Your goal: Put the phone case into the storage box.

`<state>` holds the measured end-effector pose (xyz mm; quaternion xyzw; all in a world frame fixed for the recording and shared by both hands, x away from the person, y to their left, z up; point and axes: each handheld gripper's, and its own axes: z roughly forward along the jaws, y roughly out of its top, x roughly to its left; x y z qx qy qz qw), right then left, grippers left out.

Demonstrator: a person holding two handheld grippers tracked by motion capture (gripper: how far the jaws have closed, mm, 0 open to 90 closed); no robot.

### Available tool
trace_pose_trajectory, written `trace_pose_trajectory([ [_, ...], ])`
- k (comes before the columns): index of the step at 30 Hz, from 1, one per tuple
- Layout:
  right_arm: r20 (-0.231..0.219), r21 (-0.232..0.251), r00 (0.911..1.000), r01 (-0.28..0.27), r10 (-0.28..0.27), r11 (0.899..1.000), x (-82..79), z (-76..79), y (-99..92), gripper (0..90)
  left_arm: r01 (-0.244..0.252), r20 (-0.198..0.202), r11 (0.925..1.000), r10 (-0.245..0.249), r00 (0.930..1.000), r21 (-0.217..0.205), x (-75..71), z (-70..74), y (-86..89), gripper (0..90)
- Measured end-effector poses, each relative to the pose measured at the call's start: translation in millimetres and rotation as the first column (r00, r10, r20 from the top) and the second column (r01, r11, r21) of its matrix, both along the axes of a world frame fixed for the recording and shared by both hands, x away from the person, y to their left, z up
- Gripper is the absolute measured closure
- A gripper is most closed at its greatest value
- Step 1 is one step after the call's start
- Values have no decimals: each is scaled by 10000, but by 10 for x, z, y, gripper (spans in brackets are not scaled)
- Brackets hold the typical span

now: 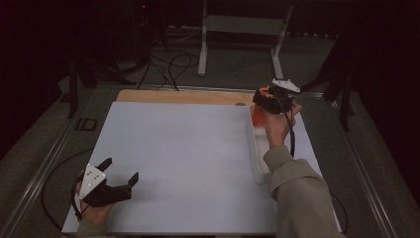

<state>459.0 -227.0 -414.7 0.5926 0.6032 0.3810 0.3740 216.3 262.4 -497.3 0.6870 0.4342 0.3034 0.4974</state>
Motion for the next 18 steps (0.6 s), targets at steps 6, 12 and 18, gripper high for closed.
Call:
trace_pose_trajectory([
  [6, -201, 37, 9998, 27, -27, 10000, 17, -28, -4, 158, -9, 1, 10000, 9, 10000, -8, -2, 0, 8, 2],
  [12, -305, 51, 9995, 47, -46, 10000, 34, -50, -3, 158, -5, -5, 10000, 5, 10000, -1, 1, -1, 5, 1],
  [18, -374, 24, 9993, 43, -42, 10000, 48, -95, -6, 159, 16, -9, 10000, -16, 10000, 2, 2, -3, -2, 1],
])
